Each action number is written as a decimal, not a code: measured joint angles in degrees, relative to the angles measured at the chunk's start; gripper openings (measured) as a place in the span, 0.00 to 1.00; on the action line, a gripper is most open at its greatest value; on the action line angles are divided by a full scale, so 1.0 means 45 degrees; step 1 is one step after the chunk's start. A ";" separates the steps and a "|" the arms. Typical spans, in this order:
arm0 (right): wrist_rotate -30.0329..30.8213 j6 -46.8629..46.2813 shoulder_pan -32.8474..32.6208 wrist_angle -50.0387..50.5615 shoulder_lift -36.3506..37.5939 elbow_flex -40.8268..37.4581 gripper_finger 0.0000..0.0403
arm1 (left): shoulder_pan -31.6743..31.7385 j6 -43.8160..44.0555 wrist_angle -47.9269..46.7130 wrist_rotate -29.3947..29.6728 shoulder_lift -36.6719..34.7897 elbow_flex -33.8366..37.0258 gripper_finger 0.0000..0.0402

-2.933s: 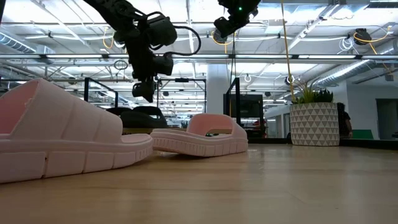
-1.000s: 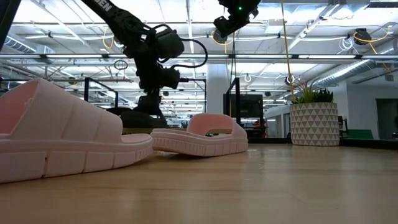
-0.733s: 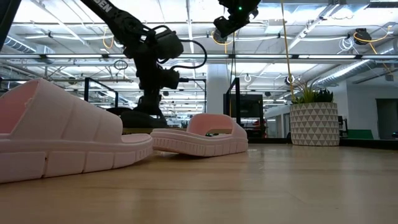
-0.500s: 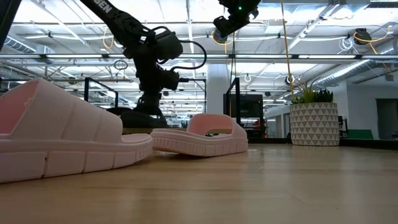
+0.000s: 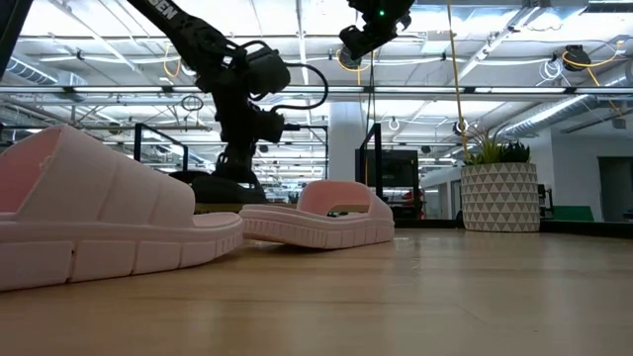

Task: Pick and place slides into the shelf
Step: Put the black slipper on the shelf

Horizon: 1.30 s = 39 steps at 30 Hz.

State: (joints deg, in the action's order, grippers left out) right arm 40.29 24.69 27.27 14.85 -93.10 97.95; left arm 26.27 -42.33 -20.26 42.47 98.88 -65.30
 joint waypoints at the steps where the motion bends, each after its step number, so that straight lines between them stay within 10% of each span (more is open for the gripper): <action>1: 0.0000 0.0000 0.0000 0.0000 0.0000 0.0000 0.51 | -0.0044 -0.0012 0.0020 0.0061 -0.0107 0.0000 0.01; 11: 0.0000 -0.0006 0.0000 0.0005 0.0000 0.0000 0.51 | -0.0327 0.0671 -0.2078 -0.2445 -0.2082 -0.0010 0.07; 25: 0.0005 -0.0335 0.0004 0.0000 0.0000 0.0000 0.51 | -0.1449 0.3417 -0.4530 -0.3379 -0.2808 -0.0010 0.51; 39: 0.0000 -0.0335 0.0000 -0.0005 0.0000 0.0000 0.51 | -0.0886 0.2038 -0.1561 -0.2368 -0.2625 0.2267 0.67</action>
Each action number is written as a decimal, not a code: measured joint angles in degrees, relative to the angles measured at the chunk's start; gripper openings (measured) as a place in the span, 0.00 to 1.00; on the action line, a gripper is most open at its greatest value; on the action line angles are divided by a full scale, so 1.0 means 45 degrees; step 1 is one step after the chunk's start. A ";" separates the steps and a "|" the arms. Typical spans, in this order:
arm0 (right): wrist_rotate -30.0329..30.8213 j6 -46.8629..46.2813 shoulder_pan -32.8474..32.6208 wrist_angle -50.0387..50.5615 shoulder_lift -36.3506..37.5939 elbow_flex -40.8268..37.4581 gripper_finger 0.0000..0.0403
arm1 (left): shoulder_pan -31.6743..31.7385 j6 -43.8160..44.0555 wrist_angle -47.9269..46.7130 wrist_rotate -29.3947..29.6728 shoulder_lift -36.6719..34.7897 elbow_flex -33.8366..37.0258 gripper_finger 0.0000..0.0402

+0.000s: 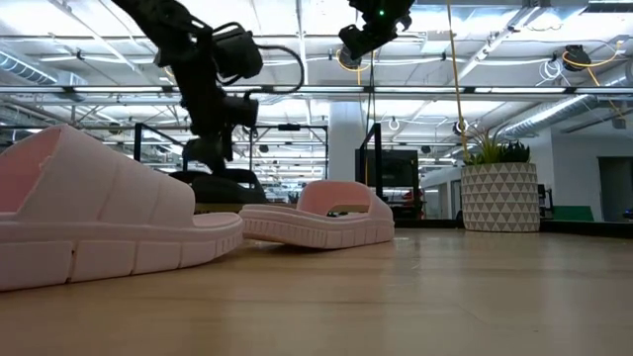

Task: Pick and place slides into the shelf
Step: Put the black slipper on the shelf

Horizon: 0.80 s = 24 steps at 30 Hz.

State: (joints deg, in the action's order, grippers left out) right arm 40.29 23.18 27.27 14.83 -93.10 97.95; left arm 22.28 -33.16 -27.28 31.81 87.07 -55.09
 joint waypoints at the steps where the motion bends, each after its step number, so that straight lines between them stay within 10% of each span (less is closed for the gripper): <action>1: 0.0000 0.0000 0.0000 0.0000 0.0000 0.0000 0.51 | 0.0005 -0.0138 0.0268 0.0008 0.0020 0.0141 0.66; 24: -0.0005 -0.0001 0.0003 -0.0010 0.0000 0.0000 0.51 | 0.1070 -0.2217 0.2349 -0.1078 0.0010 0.0370 0.48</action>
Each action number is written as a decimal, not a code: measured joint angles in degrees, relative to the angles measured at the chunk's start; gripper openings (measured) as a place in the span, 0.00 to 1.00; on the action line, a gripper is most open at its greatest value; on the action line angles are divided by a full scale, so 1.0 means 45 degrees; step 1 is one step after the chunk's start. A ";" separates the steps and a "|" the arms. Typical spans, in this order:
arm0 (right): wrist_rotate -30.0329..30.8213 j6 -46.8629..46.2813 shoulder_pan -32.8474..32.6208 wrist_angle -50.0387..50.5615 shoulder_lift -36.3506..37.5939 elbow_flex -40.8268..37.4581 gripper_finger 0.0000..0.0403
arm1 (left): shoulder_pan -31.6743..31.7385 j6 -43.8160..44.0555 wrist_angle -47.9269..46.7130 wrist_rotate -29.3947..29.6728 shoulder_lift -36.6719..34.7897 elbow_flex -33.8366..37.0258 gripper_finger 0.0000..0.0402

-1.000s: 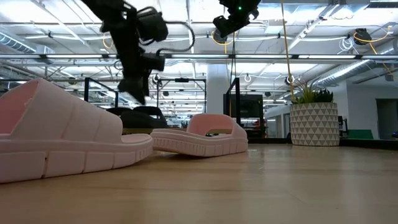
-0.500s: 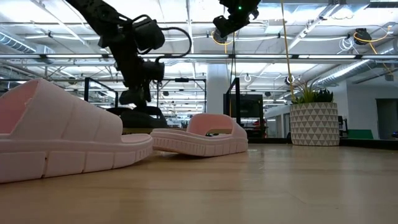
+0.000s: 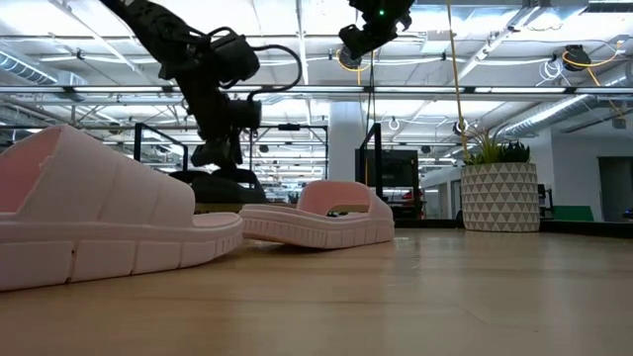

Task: Pick and place slides into the shelf
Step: Put the black slipper on the shelf

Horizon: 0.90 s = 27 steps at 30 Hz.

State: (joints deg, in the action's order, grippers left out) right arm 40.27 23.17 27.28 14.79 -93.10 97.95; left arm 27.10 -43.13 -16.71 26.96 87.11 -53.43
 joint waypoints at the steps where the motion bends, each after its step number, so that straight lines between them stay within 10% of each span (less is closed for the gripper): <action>1: 0.0000 -0.0002 0.0000 -0.0009 0.0000 0.0000 0.51 | -0.0009 -0.0061 0.0012 -0.0030 0.0000 -0.0002 0.48; 14: -0.0010 -0.0101 -0.0004 -0.0055 0.0000 0.0000 0.51 | -0.0067 -0.0684 0.1122 0.2083 0.1695 0.0000 0.45; 27: -0.0015 -0.0096 -0.0004 -0.0087 0.0000 0.0000 0.51 | -0.0171 -0.1027 0.1855 0.2029 0.1477 -0.0053 0.05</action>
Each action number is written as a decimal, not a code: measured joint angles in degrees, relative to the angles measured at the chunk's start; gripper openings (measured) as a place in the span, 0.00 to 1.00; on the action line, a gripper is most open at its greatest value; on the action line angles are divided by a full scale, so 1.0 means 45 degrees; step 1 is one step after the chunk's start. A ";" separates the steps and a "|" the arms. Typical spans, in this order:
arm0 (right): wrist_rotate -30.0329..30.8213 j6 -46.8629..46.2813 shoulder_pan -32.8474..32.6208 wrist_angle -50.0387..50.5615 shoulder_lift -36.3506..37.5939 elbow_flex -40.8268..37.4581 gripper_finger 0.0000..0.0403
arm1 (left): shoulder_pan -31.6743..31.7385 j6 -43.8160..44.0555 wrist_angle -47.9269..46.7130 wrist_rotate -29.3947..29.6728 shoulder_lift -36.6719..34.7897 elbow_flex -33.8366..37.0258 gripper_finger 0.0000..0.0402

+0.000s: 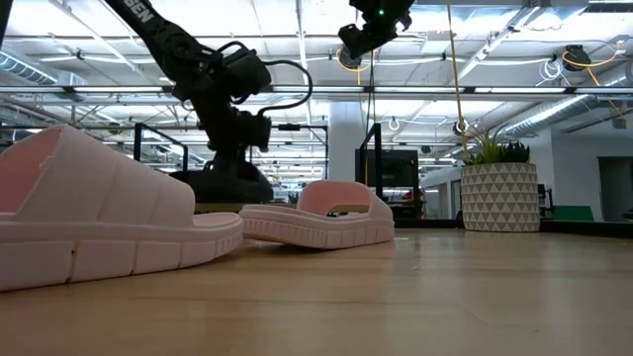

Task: Pick and place slides into the shelf
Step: Put the black slipper on the shelf

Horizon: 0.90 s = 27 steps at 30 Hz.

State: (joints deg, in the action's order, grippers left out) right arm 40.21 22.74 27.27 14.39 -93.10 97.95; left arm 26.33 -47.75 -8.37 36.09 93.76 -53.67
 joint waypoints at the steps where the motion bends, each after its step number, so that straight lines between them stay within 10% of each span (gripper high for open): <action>1: 0.0000 0.0000 0.0004 0.0000 0.0000 0.0000 0.51 | 0.0000 0.0011 0.0011 0.0003 0.0000 0.0000 0.03; 27: 0.0000 -0.0136 0.0003 0.0000 0.0000 0.0000 0.51 | 0.0214 0.0360 0.0753 0.1663 0.0000 0.0000 0.04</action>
State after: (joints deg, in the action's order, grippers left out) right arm 40.21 22.13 27.28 14.39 -93.10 97.95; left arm 27.29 -46.14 -4.98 43.58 93.76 -53.67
